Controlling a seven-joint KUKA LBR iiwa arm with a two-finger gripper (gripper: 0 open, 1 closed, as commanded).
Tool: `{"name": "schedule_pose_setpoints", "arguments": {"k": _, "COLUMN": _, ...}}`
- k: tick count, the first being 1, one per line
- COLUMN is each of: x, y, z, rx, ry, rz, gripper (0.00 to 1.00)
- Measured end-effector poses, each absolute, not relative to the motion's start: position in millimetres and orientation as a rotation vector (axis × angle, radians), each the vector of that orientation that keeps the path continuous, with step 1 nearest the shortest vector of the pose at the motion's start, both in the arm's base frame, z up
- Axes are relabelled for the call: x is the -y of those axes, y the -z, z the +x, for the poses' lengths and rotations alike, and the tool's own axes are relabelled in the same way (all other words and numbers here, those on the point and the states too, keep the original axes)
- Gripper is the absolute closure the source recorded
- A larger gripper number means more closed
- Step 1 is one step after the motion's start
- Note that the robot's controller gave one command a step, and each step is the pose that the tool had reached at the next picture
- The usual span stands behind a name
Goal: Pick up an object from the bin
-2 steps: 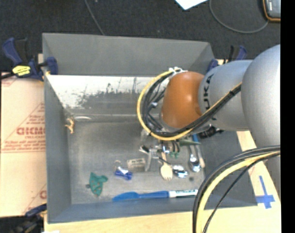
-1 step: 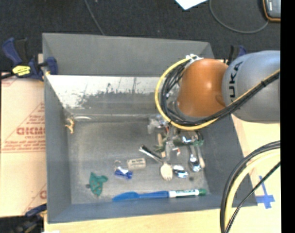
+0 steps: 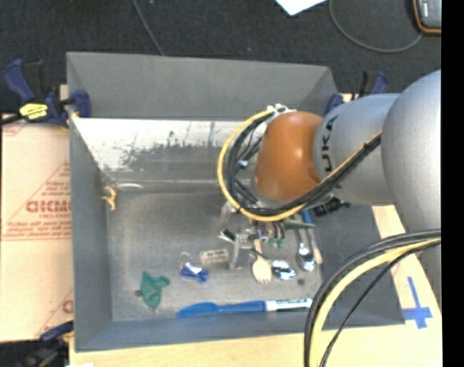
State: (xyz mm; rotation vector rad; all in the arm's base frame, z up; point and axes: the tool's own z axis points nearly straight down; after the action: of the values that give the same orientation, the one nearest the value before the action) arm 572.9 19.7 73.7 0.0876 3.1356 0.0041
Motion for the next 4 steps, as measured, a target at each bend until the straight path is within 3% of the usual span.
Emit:
{"name": "schedule_pose_setpoints", "arguments": {"k": 1, "x": 83.2, "y": -71.9, "z": 609.7, "rx": -3.064, "ry": 0.001, "rz": -0.578, "gripper": 0.0}}
{"name": "schedule_pose_setpoints", "arguments": {"k": 2, "x": -17.6, "y": -74.9, "z": 575.7, "rx": -3.13, "ry": -0.007, "rz": 0.053, "gripper": 1.0}}
{"name": "schedule_pose_setpoints", "arguments": {"k": 4, "x": -16.4, "y": -79.7, "z": 576.7, "rx": -3.125, "ry": -0.006, "rz": 0.056, "gripper": 1.0}}
